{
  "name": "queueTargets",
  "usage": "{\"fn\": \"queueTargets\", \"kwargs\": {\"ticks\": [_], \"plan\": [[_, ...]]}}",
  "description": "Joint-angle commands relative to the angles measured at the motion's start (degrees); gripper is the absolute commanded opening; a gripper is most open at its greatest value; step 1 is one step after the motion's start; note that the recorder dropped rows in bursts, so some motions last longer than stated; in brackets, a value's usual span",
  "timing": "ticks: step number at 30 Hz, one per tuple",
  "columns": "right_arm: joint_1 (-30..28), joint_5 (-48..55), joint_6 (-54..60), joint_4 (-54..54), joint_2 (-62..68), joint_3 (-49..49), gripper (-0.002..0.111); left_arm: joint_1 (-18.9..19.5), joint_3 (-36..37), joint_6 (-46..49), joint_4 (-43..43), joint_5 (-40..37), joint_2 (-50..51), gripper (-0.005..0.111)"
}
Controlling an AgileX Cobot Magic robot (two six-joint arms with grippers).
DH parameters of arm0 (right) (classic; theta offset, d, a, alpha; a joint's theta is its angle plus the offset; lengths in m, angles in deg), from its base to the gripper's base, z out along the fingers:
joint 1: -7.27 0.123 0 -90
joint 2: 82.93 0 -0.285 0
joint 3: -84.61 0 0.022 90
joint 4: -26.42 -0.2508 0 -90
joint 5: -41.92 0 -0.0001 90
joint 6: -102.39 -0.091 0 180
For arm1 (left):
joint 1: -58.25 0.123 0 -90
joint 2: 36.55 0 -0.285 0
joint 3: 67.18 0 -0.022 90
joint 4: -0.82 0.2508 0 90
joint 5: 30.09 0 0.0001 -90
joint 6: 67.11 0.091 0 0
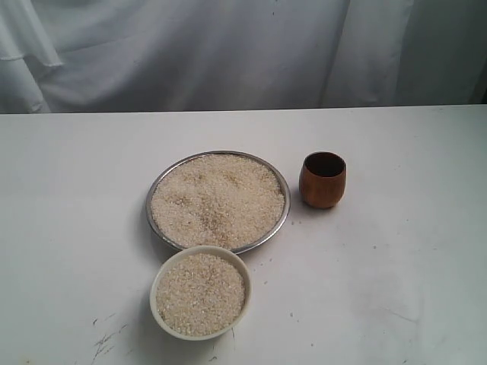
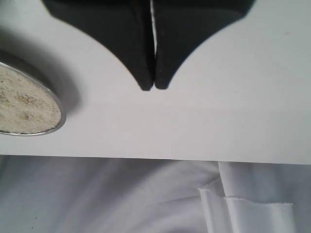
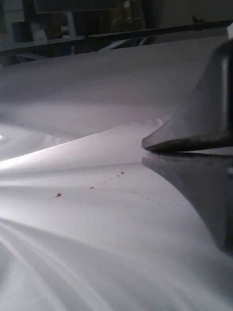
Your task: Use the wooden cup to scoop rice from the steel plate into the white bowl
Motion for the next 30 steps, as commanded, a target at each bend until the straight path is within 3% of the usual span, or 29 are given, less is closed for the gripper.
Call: {"fn": "queueTargets", "kwargs": {"ticks": [1,17,26,30], "plan": [[-0.02,-1.61,0.34,2.34,7.27,0.09,0.0,-0.09,0.26,-0.18,-0.04,0.36,-0.29,0.0],[3.5,-25.12,-2.34,10.97,35.06,2.64,0.0,-0.09,0.26,-0.18,-0.04,0.36,-0.29,0.0],[5.03,-30.82,-3.35,34.69,48.99,2.64,0.0,-0.09,0.26,-0.18,-0.04,0.36,-0.29,0.0],[5.03,-35.9,-5.23,37.16,54.54,2.64,0.0,-0.09,0.26,-0.18,-0.04,0.36,-0.29,0.0]]}}
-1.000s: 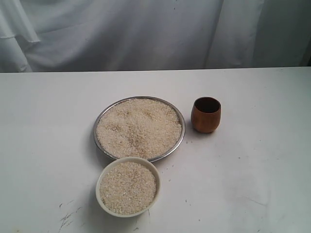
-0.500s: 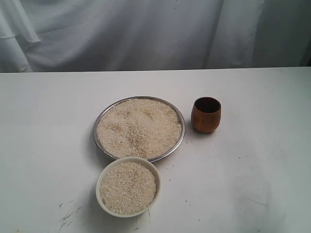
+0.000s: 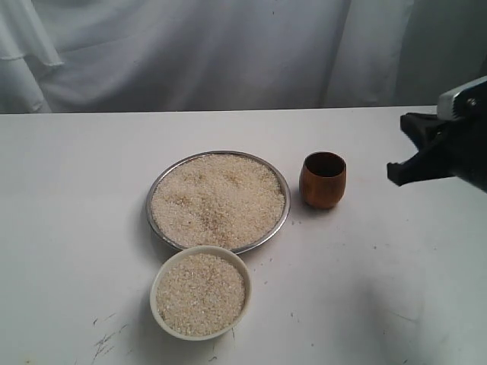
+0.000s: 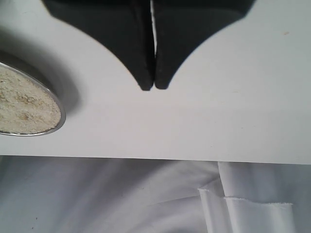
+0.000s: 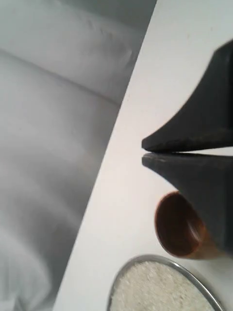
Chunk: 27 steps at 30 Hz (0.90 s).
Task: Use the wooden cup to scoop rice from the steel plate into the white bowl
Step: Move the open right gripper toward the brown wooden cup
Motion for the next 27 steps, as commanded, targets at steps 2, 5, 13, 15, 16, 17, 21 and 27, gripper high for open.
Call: {"fn": "queueTargets", "kwargs": {"ticks": [2,5,13,15,16,17,21,27], "plan": [[0.37,-6.9,-1.46,3.36,6.92,0.19,0.0,-0.09,0.26,-0.18,-0.04,0.36,-0.29,0.0],[0.37,-7.75,-1.24,3.42,9.67,0.19,0.0,-0.09,0.26,-0.18,-0.04,0.36,-0.29,0.0],[0.37,-2.67,-2.13,4.82,12.33,0.19,0.0,-0.09,0.26,-0.18,-0.04,0.36,-0.29,0.0],[0.37,-2.82,-2.13,4.71,12.33,0.19,0.0,-0.09,0.26,-0.18,-0.04,0.36,-0.29,0.0],[0.37,-3.12,-2.13,4.58,12.33,0.19,0.0,-0.09,0.26,-0.18,-0.04,0.36,-0.29,0.0],[0.37,-3.12,-2.13,4.58,12.33,0.19,0.0,-0.09,0.26,-0.18,-0.04,0.36,-0.29,0.0],[0.41,-2.36,-4.73,8.27,12.33,0.19,0.0,-0.09,0.26,-0.18,-0.04,0.36,-0.29,0.0],[0.41,-0.95,-4.06,13.52,13.17,0.06,0.0,-0.09,0.26,-0.18,-0.04,0.36,-0.29,0.0]]}}
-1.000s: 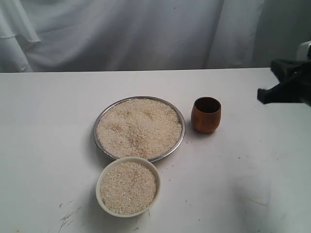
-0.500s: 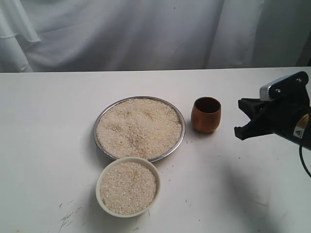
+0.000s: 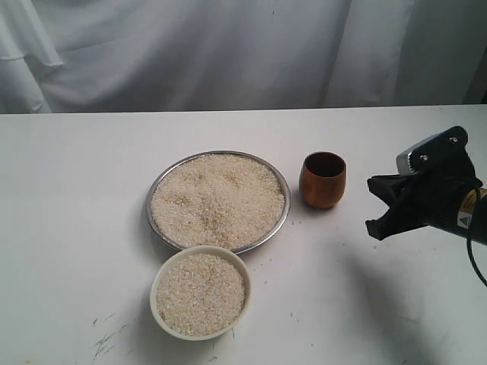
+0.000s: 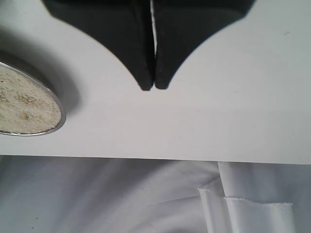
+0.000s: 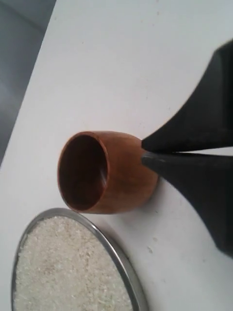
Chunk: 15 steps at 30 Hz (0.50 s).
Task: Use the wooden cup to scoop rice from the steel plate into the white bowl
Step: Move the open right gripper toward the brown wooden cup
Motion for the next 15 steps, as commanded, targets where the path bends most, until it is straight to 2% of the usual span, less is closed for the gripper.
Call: {"fn": "queueTargets", "kwargs": {"ticks": [1,11,15], "plan": [[0.41,-0.36,0.18,2.6,1.09,-0.05,0.0,-0.09,0.26,-0.18,-0.04,0.36,-0.29,0.0],[0.41,-5.03,-0.49,2.72,4.64,-0.18,0.0,-0.09,0.26,-0.18,-0.04,0.36,-0.29,0.0],[0.41,-5.38,-7.4,2.72,4.64,-0.18,0.008,-0.09,0.26,-0.18,-0.04,0.36,-0.29,0.0]]}}
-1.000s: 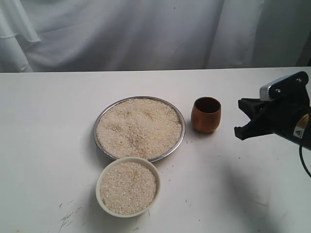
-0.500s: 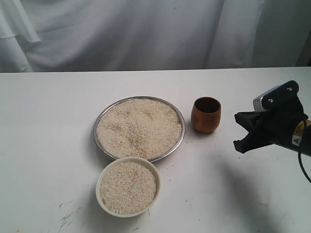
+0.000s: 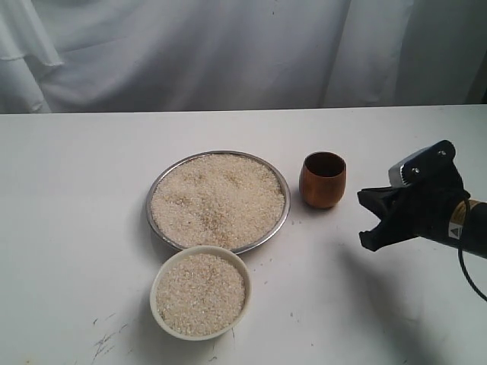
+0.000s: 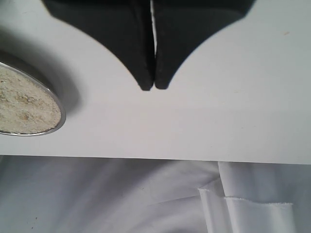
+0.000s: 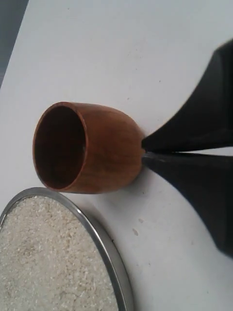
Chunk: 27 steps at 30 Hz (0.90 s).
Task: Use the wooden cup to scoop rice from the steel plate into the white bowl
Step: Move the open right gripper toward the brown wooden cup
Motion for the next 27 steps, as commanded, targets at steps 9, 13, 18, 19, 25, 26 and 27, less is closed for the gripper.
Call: {"fn": "queueTargets", "kwargs": {"ticks": [9,13,18,19,25,26,27], "plan": [[0.41,-1.66,-13.81,-0.85,0.03,-0.18,0.082,-0.09,0.26,-0.18,-0.04,0.36,-0.29,0.0],[0.41,-1.66,-13.81,-5.44,0.03,-0.18,0.095,-0.09,0.26,-0.18,-0.04,0.36,-0.29,0.0],[0.41,-1.66,-13.81,-8.8,0.03,-0.18,0.095,-0.09,0.26,-0.18,-0.04,0.36,-0.29,0.0],[0.41,-1.66,-13.81,-9.45,0.03,-0.18,0.095,-0.09,0.26,-0.18,-0.04,0.36,-0.29,0.0],[0.41,-3.84,-13.81,-10.24,0.03,-0.18,0.095,-0.09,0.26,-0.18,-0.04,0.36,-0.29,0.0],[0.41,-5.18,-14.77,-10.14,0.03,-0.18,0.095,-0.09,0.26,-0.18,-0.04,0.36,-0.29,0.0],[0.41,-5.75,-15.21,-10.14,0.03,-0.18,0.095,-0.09,0.26,-0.18,-0.04,0.36,-0.29,0.0]]}}
